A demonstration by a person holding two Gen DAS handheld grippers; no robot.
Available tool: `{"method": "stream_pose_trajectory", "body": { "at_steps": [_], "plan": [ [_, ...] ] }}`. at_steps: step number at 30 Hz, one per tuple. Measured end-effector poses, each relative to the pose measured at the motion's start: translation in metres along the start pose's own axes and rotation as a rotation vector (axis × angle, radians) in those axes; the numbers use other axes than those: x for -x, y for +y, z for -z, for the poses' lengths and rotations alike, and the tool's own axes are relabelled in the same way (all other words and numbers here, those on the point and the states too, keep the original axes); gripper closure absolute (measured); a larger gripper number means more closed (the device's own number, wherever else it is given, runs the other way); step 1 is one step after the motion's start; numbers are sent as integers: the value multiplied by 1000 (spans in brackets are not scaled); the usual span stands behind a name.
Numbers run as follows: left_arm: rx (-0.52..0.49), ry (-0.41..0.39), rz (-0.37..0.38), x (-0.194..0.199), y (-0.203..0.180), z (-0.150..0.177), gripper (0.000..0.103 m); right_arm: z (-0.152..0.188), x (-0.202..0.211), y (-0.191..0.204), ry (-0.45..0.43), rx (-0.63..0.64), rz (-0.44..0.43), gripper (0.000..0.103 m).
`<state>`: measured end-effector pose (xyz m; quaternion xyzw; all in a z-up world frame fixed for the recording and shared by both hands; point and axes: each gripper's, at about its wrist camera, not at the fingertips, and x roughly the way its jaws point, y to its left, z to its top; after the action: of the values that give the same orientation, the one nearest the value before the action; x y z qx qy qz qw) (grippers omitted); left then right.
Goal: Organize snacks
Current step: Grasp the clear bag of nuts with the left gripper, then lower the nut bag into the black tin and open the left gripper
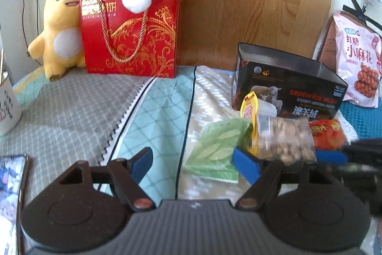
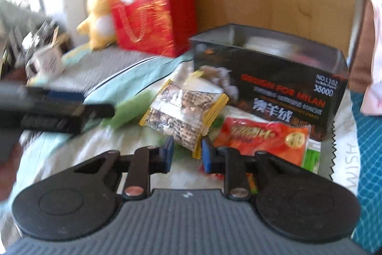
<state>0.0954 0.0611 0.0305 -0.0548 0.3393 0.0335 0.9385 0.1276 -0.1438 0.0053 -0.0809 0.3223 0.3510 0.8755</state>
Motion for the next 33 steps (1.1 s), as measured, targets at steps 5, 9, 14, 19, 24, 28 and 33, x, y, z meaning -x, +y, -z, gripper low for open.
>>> {"method": "stream_pose_trajectory", "body": {
  "at_steps": [5,9,14,19,24,28,33],
  "plan": [
    [51,21,76,9,16,18,27,25,29,22,-3,44,-3,77],
    [49,52,158,19,23,33,27,49,51,24,2,24,28,78],
    [8,76,278,31,15,39,26,70,86,17,-58,0,115,50],
    [-30,99,363,26,-12,32,24,69,87,15,-58,-3,76,44],
    [-52,129,342,12,-30,34,19,60,64,19,-47,54,38,42],
    [-65,139,334,4,-35,35,20,51,38,18,-18,77,28,42],
    [-96,148,415,2,-46,35,49,50,31,19,-43,63,-3,53]
  ]
}}
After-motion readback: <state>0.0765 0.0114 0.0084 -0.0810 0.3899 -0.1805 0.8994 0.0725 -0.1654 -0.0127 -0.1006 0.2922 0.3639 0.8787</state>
